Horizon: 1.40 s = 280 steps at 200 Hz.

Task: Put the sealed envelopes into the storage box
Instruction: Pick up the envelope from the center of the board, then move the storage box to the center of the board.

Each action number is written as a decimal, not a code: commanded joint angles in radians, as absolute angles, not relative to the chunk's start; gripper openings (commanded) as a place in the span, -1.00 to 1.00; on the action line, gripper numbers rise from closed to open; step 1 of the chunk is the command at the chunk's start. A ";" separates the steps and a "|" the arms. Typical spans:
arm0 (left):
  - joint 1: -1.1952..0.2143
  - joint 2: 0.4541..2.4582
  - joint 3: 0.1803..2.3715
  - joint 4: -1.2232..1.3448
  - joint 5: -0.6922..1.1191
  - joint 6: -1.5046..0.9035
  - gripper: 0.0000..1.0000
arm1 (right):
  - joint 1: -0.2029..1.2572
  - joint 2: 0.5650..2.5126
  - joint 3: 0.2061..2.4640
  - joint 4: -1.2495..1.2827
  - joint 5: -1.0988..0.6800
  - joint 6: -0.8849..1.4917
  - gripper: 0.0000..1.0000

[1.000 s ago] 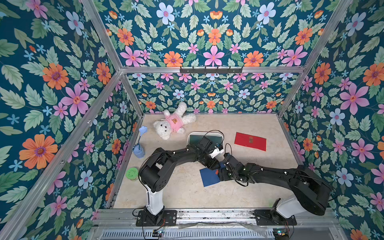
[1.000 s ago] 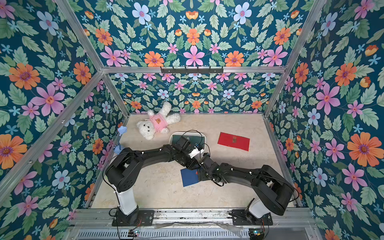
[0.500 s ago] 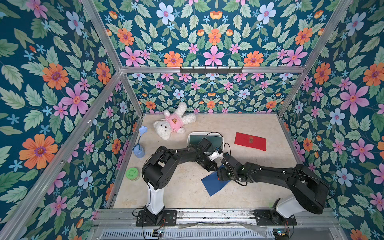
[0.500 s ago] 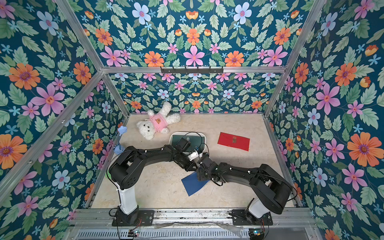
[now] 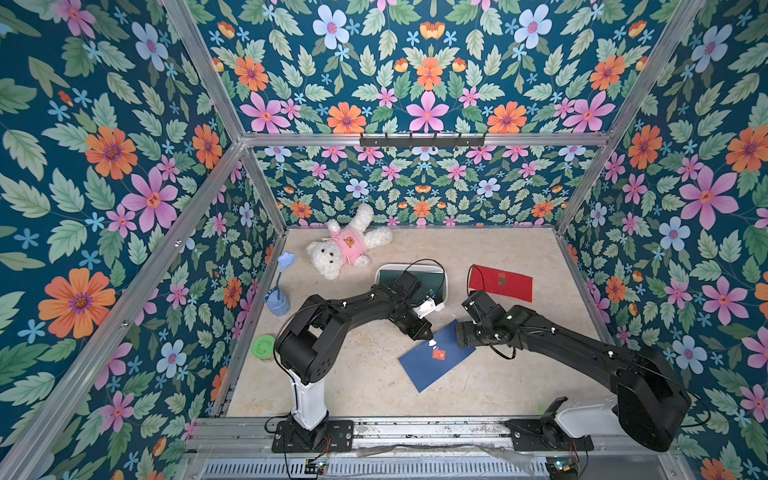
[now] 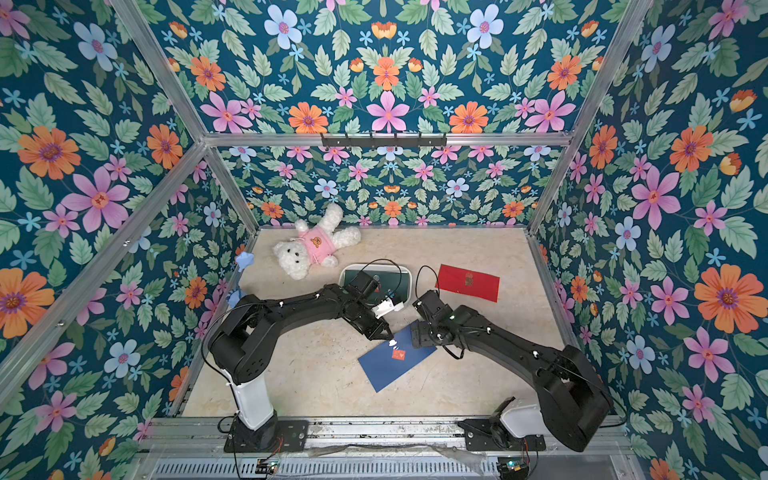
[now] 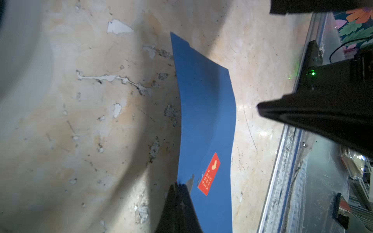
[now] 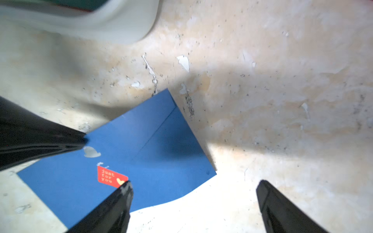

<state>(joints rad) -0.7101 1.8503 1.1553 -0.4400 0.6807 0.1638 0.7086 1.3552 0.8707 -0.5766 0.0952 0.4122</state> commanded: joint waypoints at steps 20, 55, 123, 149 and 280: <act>-0.709 1.792 1.165 -0.522 0.652 0.158 -1.00 | 0.567 1.384 0.978 -0.518 0.027 0.400 0.54; -0.709 1.715 1.162 -0.612 0.582 0.129 -1.00 | 0.523 1.522 1.122 -0.438 -0.052 0.384 0.07; -0.709 1.559 1.089 -0.649 0.514 0.074 -1.00 | 0.511 1.835 1.366 -0.417 -0.123 0.369 -0.11; -0.709 1.512 1.090 -0.660 0.484 0.064 -1.00 | 0.512 1.902 1.401 -0.429 -0.133 0.368 -0.17; -0.594 1.552 1.474 -0.839 0.253 0.182 -1.00 | 0.519 1.739 1.232 -0.518 -0.141 0.264 -0.70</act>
<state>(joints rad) -0.5941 1.4872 1.3716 -0.7380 0.2584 0.0742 0.5110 1.8069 1.2865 -0.4736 -0.1474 0.3279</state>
